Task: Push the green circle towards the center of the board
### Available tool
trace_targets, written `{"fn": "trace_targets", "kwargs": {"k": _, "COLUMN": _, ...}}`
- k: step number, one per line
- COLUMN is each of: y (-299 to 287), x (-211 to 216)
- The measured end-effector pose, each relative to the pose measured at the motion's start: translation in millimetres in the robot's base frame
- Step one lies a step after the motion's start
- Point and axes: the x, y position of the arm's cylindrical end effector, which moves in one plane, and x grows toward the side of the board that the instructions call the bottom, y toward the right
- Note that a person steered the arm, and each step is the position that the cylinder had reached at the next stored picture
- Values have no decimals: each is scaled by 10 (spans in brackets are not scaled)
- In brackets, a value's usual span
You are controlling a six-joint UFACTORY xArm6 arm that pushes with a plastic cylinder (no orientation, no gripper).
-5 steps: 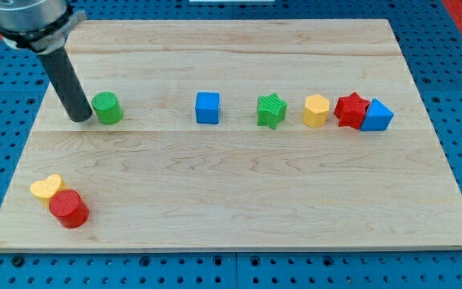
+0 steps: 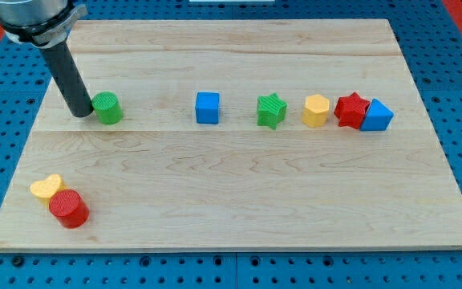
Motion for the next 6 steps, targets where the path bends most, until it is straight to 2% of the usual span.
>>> {"fn": "trace_targets", "kwargs": {"k": 6, "y": 574, "x": 93}}
